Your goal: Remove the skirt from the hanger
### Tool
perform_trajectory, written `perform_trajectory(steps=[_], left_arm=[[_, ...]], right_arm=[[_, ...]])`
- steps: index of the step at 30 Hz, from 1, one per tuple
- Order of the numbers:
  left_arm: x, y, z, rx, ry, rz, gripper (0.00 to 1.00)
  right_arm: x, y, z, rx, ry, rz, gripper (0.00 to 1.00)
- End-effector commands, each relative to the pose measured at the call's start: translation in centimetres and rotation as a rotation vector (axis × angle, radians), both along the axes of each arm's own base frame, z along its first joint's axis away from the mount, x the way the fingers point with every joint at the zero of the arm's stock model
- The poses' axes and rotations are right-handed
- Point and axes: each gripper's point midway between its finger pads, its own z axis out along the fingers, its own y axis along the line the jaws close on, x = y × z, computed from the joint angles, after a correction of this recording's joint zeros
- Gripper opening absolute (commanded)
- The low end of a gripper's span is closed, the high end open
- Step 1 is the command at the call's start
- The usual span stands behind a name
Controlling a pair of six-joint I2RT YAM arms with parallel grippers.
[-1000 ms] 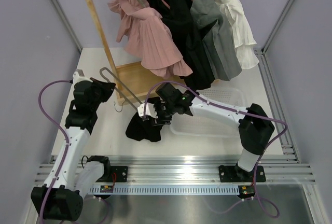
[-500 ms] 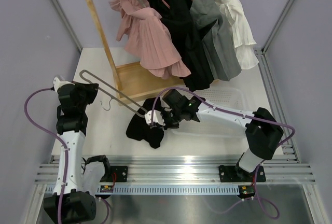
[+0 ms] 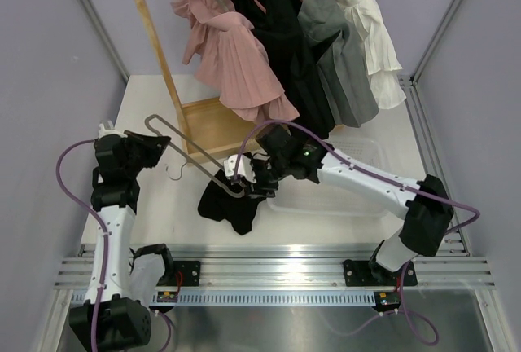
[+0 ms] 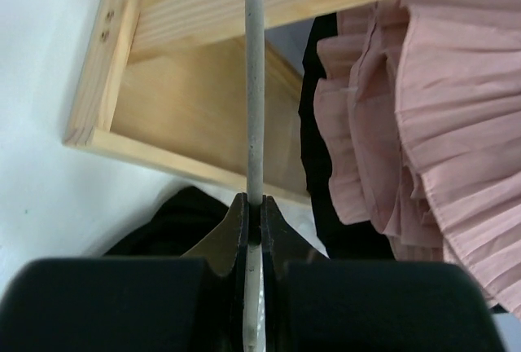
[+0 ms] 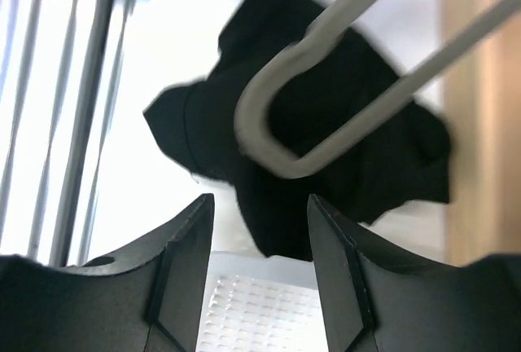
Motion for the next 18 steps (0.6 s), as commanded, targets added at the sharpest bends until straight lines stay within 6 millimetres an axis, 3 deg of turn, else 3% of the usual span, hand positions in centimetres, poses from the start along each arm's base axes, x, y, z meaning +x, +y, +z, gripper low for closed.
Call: perform_trajectory(steps=[1, 3, 6, 8, 13, 18], left_arm=[[-0.6, -1.5, 0.0, -0.031, -0.009, -0.085, 0.00], [-1.0, -1.7, -0.7, -0.028, 0.012, -0.093, 0.00], [-1.5, -1.9, -1.1, -0.034, 0.018, -0.098, 0.00], [-1.7, -2.0, -1.3, -0.045, 0.021, -0.095, 0.00], [-1.7, -2.2, -1.4, -0.091, 0.027, -0.085, 0.00], [-1.6, -2.4, -1.1, -0.107, 0.019, -0.092, 0.00]], right_arm=[[-1.8, -0.2, 6.8, 0.111, 0.044, -0.001, 0.57], [-3.1, -0.1, 7.3, 0.133, 0.151, -0.033, 0.58], [-2.7, 2.0, 8.7, 0.194, 0.286, -0.203, 0.58], [-2.3, 3.7, 7.4, 0.166, 0.357, -0.308, 0.57], [-2.4, 7.4, 6.4, 0.197, 0.541, -0.512, 0.56], [-2.7, 8.3, 5.3, 0.178, 0.569, -0.553, 0.56]])
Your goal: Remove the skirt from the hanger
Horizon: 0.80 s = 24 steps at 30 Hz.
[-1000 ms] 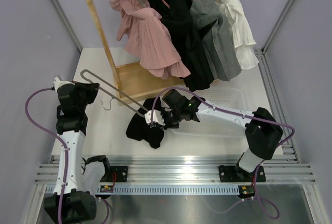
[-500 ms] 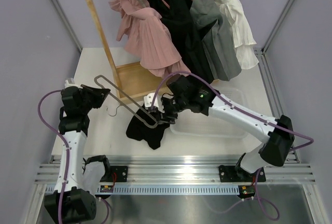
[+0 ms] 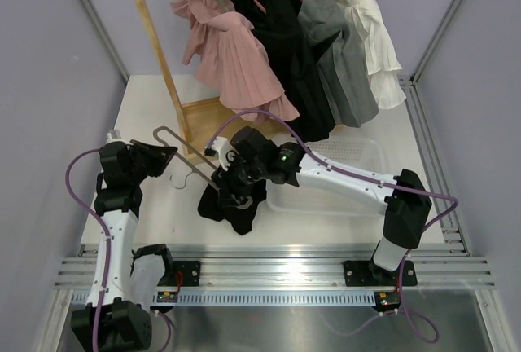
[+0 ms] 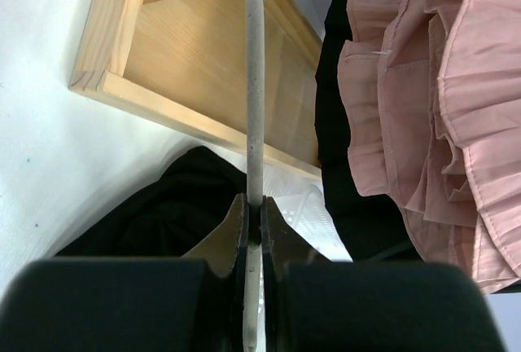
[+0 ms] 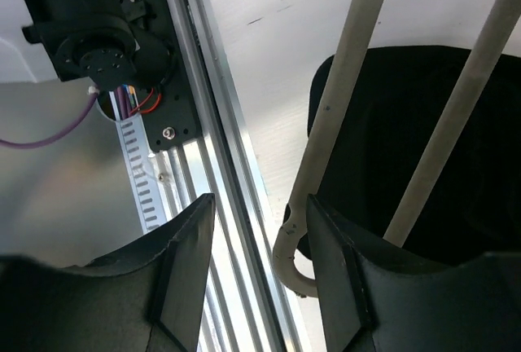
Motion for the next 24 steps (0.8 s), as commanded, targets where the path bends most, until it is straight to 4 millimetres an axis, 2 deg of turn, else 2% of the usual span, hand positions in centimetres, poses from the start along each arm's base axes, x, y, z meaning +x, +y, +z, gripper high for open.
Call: perform_trajectory(steps=[1, 8, 12, 20, 24], left_arm=[[0.2, -1.0, 1.9, -0.042, -0.066, -0.041, 0.00], [0.7, -0.9, 2.4, -0.049, -0.080, -0.040, 0.00], [1.1, -0.9, 3.3, -0.040, -0.096, -0.043, 0.00], [1.1, -1.0, 3.7, -0.045, -0.103, -0.056, 0.00], [0.8, -1.1, 3.7, -0.042, -0.104, -0.055, 0.00]], right_arm=[[0.7, 1.6, 1.5, 0.056, 0.035, -0.099, 0.56], [-0.6, 2.0, -0.3, 0.017, 0.122, -0.047, 0.46], [0.2, 1.0, -1.5, -0.019, 0.045, -0.055, 0.49], [1.4, -1.3, -1.5, -0.044, -0.091, -0.081, 0.56], [0.8, -1.8, -2.0, -0.070, -0.094, -0.029, 0.56]])
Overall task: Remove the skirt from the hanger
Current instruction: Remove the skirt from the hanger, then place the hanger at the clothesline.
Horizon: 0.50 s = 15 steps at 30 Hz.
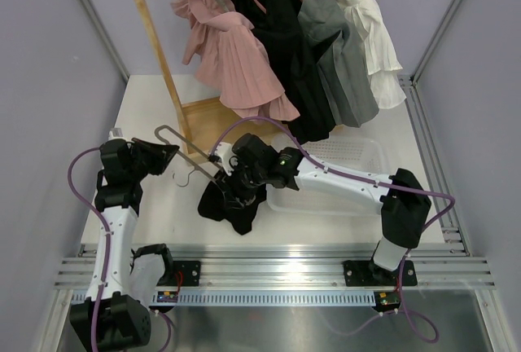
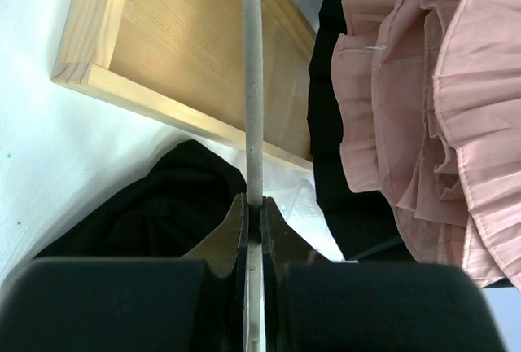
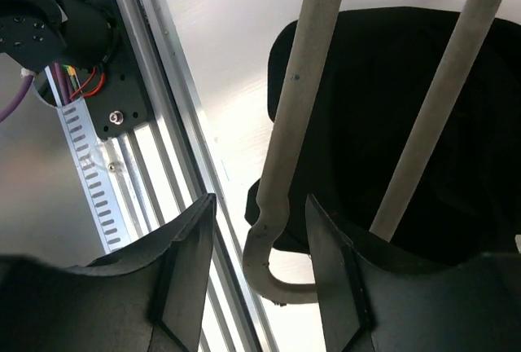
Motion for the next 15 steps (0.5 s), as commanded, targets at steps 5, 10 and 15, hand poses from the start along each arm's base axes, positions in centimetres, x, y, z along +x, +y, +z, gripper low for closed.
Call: perform_trajectory(steps=[5, 10, 15], left_arm=[[0.4, -0.4, 4.0, -0.001, -0.125, -0.025, 0.00], [0.7, -0.1, 4.0, 0.007, -0.125, -0.012, 0.00], [1.0, -0.2, 4.7, -0.004, -0.141, -0.009, 0.00]], right_arm=[[-0.8, -0.9, 0.8, 0.008, -0.029, 0.044, 0.54], [-1.7, -1.4, 1.4, 0.017, -0.007, 0.070, 0.36], [-2.4, -1.8, 1.2, 0.019, 0.021, 0.089, 0.10]])
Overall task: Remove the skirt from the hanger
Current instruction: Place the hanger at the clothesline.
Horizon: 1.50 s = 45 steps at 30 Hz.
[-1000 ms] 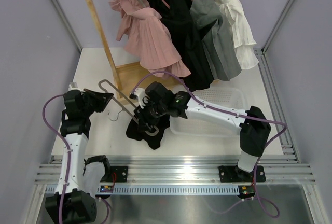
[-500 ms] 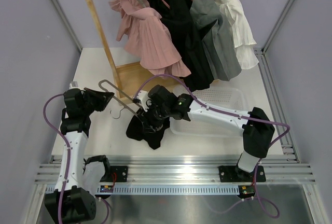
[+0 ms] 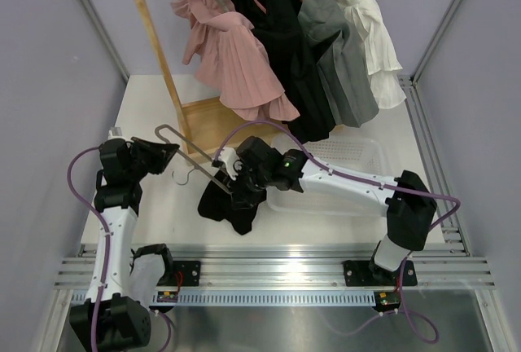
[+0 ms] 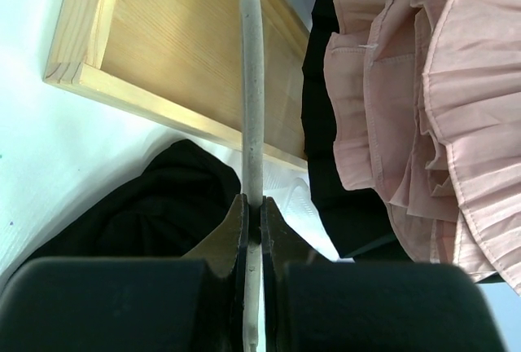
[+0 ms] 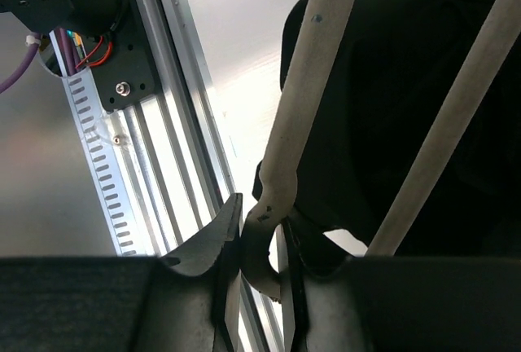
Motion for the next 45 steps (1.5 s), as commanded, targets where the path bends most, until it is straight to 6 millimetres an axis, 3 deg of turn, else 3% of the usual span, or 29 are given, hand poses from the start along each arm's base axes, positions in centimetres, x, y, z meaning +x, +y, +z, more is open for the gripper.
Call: perform_trajectory(steps=[1, 6, 7, 9, 10, 13, 15, 16, 22, 24, 28, 30, 32, 37, 40, 45], left_arm=[[1.0, -0.1, 4.2, 0.000, -0.130, -0.007, 0.00], [0.8, -0.1, 4.6, -0.009, -0.140, -0.006, 0.00], [0.7, -0.2, 4.6, -0.012, -0.138, -0.009, 0.05], [0.7, -0.2, 4.7, -0.020, -0.141, -0.004, 0.19], [0.8, -0.2, 4.8, -0.020, -0.146, -0.003, 0.38], [0.8, 0.0, 5.6, -0.022, -0.163, 0.010, 0.66], [0.8, 0.4, 6.9, -0.015, -0.190, 0.022, 0.75], [0.8, 0.6, 6.8, -0.014, -0.188, 0.030, 0.75], [0.4, 2.6, 11.5, 0.098, -0.265, 0.093, 0.81], [-0.2, 4.3, 13.9, 0.225, -0.309, 0.155, 0.82], [-2.4, 6.6, 14.7, 0.393, -0.292, 0.259, 0.85], [-2.9, 6.9, 14.4, 0.424, -0.285, 0.270, 0.85], [-2.9, 6.7, 12.8, 0.415, -0.261, 0.253, 0.85], [-3.5, 6.1, 8.8, 0.408, -0.215, 0.218, 0.85], [-4.2, 5.9, 7.1, 0.421, -0.182, 0.203, 0.85], [-4.7, 5.6, 5.3, 0.431, -0.150, 0.180, 0.85]], right_arm=[[-1.1, -0.4, 1.9, 0.046, 0.016, 0.033, 0.04], [-0.4, -0.7, 2.2, 0.052, 0.030, 0.027, 0.00], [-0.4, -0.8, 2.2, 0.053, 0.030, 0.032, 0.00], [0.1, -1.1, 2.4, 0.053, 0.015, 0.033, 0.00], [0.0, -1.2, 2.4, 0.054, 0.013, 0.037, 0.00], [0.1, -1.6, 2.9, 0.067, 0.007, 0.044, 0.00], [0.0, -1.9, 3.4, 0.078, 0.013, 0.050, 0.00], [0.0, -2.0, 3.4, 0.082, 0.017, 0.052, 0.00], [0.5, -2.7, 5.5, 0.145, 0.096, 0.040, 0.00], [1.6, -3.3, 7.5, 0.179, 0.130, 0.006, 0.00], [1.7, -4.2, 12.6, 0.286, 0.164, 0.011, 0.00], [1.4, -4.5, 15.4, 0.342, 0.134, 0.010, 0.00], [1.5, -4.6, 18.0, 0.389, 0.109, -0.013, 0.00], [3.9, -4.8, 23.0, 0.507, 0.097, -0.137, 0.00], [4.3, -4.5, 24.6, 0.553, 0.145, -0.164, 0.00], [5.3, -3.1, 25.0, 0.558, 0.202, -0.160, 0.00]])
